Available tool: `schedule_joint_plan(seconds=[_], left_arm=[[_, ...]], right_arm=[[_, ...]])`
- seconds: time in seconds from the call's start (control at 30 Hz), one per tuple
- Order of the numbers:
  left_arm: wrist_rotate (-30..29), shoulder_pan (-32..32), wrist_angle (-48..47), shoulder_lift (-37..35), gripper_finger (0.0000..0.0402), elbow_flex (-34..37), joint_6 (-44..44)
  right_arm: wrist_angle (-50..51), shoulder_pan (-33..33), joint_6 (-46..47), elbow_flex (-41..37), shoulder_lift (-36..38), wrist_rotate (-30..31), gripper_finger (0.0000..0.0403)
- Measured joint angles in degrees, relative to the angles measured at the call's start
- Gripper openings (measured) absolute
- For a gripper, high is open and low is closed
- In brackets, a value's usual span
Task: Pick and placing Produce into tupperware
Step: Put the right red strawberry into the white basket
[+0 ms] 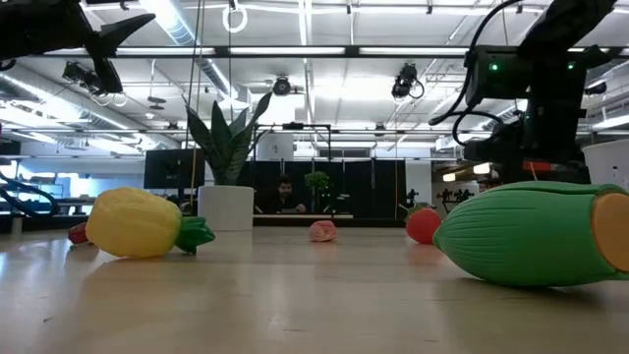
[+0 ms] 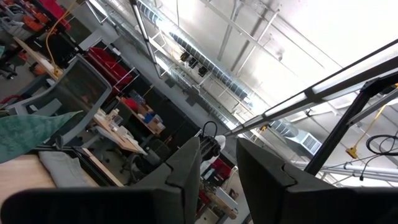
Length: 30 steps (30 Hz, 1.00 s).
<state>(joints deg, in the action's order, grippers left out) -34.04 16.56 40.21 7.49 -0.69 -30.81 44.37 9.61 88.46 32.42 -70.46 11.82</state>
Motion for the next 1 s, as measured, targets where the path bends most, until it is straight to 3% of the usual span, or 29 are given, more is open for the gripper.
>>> schedule_joint_plan(seconds=[0.13,0.4,0.73,1.0], left_arm=[[0.0,0.01,0.0,0.0,0.011,0.0,0.0],[0.0,-0.01,0.0,0.01,0.0111,0.0,0.02],[0.0,0.01,0.0,0.01,0.0111,0.0,0.03],[0.0,0.0,-0.02,0.02,0.0112,0.0,0.04]], right_arm=[[-0.52,-0.02,-1.82,0.0,0.0,-2.61,0.0246],[-0.54,-0.02,-14.37,0.0,0.09,-4.62,0.0246],[-0.52,-0.03,-22.7,2.49,5.08,-8.37,0.0246],[4.0,-0.04,-32.16,3.13,6.71,-14.67,0.0246]])
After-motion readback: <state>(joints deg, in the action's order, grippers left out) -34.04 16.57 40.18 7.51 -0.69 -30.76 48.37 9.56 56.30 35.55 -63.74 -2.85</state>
